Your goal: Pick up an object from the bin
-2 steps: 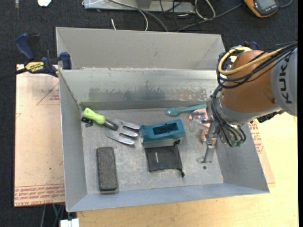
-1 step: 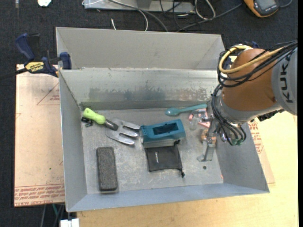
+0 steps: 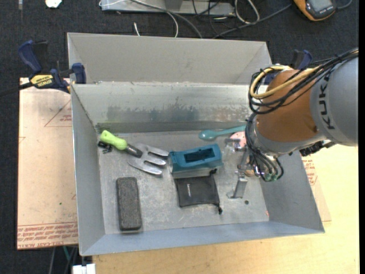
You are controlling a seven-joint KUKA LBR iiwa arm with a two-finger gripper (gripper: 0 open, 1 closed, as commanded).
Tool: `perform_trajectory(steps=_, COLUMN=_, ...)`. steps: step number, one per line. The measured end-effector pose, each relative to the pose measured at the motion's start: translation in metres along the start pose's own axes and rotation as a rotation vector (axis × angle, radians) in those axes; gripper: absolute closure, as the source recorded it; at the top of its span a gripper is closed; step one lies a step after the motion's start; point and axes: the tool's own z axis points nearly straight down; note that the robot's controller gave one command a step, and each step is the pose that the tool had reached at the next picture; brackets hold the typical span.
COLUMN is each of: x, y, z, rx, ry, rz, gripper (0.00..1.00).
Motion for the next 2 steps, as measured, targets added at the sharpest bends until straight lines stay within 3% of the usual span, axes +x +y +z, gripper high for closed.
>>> perform_trajectory(steps=1, x=0.0, y=0.018, z=0.037, rx=0.001, ry=0.0, rz=-0.1, gripper=0.0)
perform_trajectory(steps=2, x=0.02, y=0.042, z=0.069, rx=-0.002, ry=0.004, rz=-0.44, gripper=0.0)
